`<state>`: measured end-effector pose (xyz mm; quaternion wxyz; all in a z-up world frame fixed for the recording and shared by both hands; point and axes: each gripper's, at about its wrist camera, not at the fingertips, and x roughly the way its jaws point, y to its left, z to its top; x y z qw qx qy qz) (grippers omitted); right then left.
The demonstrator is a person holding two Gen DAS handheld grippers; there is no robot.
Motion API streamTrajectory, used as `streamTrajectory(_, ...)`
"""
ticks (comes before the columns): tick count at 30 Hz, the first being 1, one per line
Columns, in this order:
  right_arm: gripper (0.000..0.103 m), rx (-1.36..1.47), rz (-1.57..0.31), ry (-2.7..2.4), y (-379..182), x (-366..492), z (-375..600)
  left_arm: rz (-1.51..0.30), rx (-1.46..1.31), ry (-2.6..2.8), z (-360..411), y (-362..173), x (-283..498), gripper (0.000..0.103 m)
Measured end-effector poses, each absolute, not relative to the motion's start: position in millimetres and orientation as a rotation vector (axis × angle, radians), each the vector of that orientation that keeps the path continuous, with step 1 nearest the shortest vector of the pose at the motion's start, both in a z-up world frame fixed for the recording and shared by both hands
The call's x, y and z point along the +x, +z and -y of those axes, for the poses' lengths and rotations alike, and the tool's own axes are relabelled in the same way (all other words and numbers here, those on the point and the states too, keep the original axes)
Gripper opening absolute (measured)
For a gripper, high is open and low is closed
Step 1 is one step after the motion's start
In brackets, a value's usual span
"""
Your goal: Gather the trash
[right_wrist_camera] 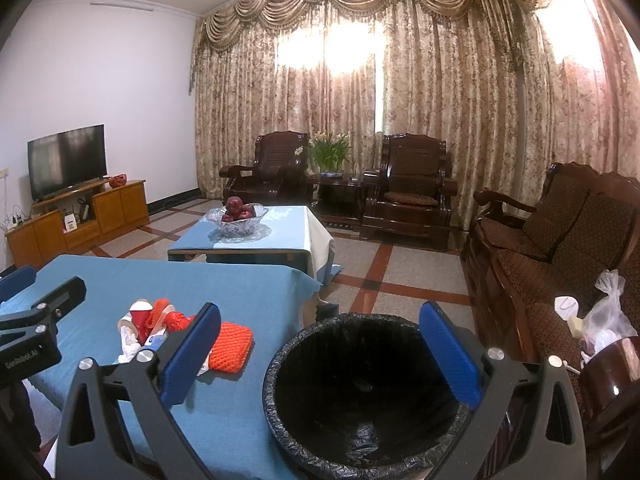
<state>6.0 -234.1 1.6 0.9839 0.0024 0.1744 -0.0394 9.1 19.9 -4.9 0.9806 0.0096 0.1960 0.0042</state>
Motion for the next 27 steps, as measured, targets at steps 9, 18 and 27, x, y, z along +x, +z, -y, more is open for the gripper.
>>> streamTrajectory(9, 0.097, 0.006, -0.348, -0.083, 2.3, 6.3, 234.0, -0.393, 0.021, 0.012, -16.3, -4.2, 7.0, 0.098)
streamTrajectory(18, 0.097, 0.006, -0.349, -0.082, 1.9, 6.4, 233.9, -0.392, 0.024, 0.011, -15.8, -4.9, 7.0, 0.098)
streamTrajectory(27, 0.097, 0.008, -0.35, -0.082, 1.2, 6.5, 233.9, -0.394, 0.025, 0.012, -20.9, -7.4, 9.4, 0.098)
